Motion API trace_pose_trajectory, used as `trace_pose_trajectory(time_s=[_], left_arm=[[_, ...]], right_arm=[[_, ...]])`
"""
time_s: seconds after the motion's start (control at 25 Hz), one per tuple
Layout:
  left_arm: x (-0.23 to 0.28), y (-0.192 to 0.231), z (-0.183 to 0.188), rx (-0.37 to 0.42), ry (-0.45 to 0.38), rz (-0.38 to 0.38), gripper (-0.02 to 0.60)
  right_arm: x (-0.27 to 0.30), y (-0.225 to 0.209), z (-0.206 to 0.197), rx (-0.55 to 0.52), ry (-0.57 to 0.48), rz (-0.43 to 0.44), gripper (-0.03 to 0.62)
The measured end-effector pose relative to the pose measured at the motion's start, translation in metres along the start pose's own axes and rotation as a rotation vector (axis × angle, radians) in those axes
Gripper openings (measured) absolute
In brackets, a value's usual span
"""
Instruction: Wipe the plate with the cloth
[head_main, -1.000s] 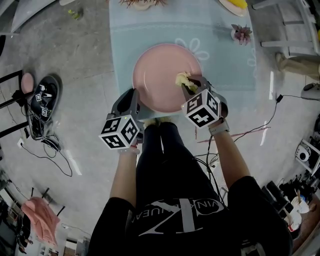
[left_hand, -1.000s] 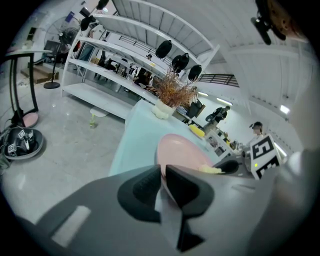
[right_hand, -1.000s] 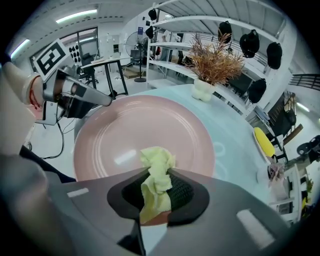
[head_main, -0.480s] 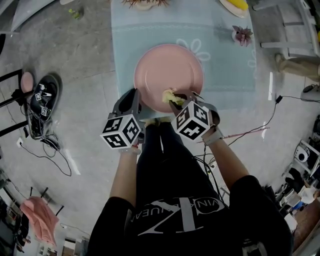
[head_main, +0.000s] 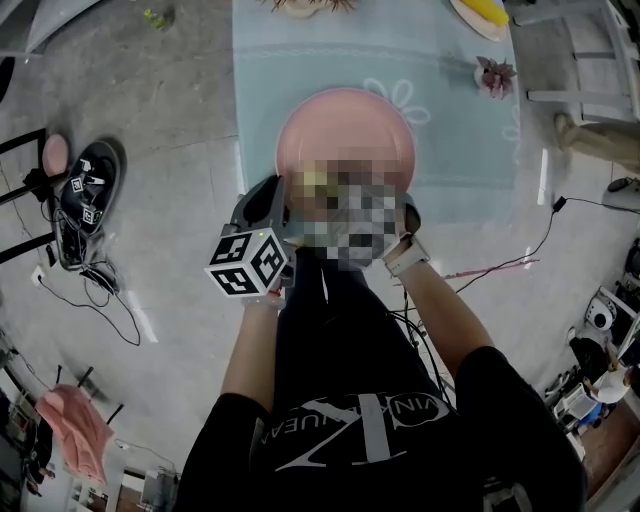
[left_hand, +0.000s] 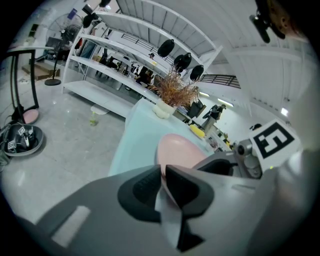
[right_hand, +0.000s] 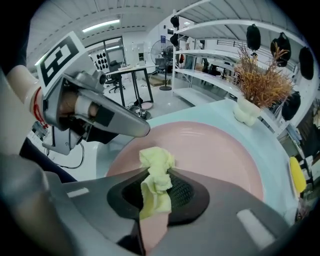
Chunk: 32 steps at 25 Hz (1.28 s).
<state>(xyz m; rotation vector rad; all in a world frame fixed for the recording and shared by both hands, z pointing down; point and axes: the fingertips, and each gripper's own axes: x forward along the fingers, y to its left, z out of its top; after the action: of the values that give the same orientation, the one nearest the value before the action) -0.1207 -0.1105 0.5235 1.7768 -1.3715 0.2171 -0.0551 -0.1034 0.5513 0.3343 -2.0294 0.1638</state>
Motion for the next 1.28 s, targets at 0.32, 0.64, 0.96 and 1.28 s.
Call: trace_pose_trajectory(time_s=[0.32, 0.64, 0.96, 1.28], left_arm=[[0.0, 0.0, 0.0, 0.002, 0.002, -0.004, 0.0], [-0.002, 0.002, 0.001, 0.001, -0.001, -0.005, 0.0], [-0.001, 0.001, 0.0, 0.007, -0.001, -0.003, 0.0], [-0.001, 0.001, 0.0, 0.002, -0.002, -0.002, 0.0]], right_arm=[[0.01, -0.052, 0.018, 0.019, -0.034, -0.074, 0.083], [-0.004, -0.098, -0.004, 0.072, -0.007, -0.202, 0.081], [-0.025, -0.1, -0.047, 0.083, 0.044, -0.282, 0.08], [-0.039, -0.064, -0.074, 0.076, 0.073, -0.264, 0.08]])
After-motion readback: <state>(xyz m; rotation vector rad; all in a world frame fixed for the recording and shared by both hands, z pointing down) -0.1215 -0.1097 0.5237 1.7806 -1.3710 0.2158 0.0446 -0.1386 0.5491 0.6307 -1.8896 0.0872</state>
